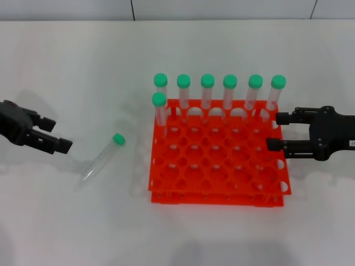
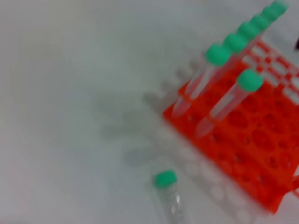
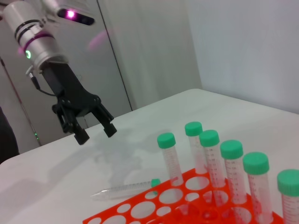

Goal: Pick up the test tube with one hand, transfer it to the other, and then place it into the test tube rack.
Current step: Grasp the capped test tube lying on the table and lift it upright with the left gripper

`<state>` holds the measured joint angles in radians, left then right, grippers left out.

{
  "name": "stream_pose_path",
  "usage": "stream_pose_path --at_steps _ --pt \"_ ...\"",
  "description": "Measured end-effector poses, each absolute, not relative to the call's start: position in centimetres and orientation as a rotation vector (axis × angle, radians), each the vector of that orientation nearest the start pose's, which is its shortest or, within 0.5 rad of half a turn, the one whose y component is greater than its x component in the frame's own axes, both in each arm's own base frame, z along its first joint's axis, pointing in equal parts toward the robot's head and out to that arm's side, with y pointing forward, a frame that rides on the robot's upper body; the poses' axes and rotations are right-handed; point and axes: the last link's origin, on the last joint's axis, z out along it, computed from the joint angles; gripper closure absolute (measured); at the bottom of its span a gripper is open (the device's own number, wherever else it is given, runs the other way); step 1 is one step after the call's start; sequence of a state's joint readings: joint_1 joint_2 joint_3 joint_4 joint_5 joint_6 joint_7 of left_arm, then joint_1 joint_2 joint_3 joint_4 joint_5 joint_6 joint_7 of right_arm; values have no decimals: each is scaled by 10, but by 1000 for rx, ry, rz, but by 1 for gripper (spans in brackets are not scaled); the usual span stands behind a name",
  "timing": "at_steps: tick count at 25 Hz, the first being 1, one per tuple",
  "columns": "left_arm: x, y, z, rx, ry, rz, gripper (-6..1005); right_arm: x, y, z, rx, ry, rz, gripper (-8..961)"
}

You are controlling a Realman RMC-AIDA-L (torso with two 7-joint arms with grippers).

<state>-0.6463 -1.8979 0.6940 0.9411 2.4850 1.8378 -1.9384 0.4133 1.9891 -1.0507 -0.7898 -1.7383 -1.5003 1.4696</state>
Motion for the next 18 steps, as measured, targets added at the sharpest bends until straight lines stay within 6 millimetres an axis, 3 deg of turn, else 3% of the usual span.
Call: stream_pose_path --at_steps 4,10,18 --pt "-265 354 95 -2779 -1086 240 123 260 323 15 -2776 566 638 232" --pt "-247 364 68 -2791 -1063 461 130 259 324 15 -2767 575 652 232" --pt "-235 363 42 -2845 -1034 521 139 257 320 14 -2773 580 684 232"
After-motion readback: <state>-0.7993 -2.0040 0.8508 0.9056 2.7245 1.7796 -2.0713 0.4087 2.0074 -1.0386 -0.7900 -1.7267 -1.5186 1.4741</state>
